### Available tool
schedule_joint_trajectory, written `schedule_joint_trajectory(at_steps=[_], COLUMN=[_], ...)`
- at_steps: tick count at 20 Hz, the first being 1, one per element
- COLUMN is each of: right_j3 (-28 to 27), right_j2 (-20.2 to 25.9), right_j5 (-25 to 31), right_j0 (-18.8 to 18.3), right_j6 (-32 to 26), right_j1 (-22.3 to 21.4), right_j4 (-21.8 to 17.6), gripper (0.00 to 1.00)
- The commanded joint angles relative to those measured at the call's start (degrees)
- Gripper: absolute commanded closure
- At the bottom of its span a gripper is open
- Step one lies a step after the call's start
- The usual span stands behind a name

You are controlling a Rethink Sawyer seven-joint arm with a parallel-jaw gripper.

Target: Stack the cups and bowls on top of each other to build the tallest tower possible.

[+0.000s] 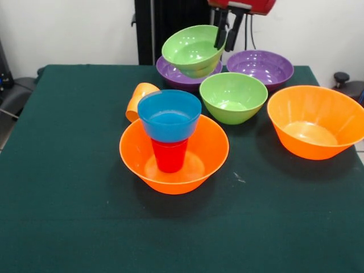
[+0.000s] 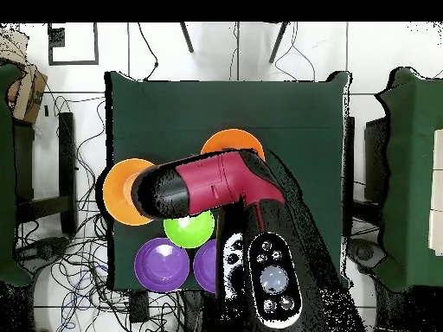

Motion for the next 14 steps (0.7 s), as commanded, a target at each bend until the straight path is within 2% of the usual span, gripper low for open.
schedule_joint_trajectory(at_steps=[1,7,14], right_j3=[-4.89,-9.07,-12.82], right_j2=[-0.75,-1.54,-1.9], right_j5=[6.34,7.62,6.6], right_j0=[0.49,0.78,0.08], right_j6=[2.08,1.27,-0.71], right_j1=[2.2,3.88,6.76], right_j4=[0.78,-1.06,-1.65], gripper=[1.0,1.0,1.0])
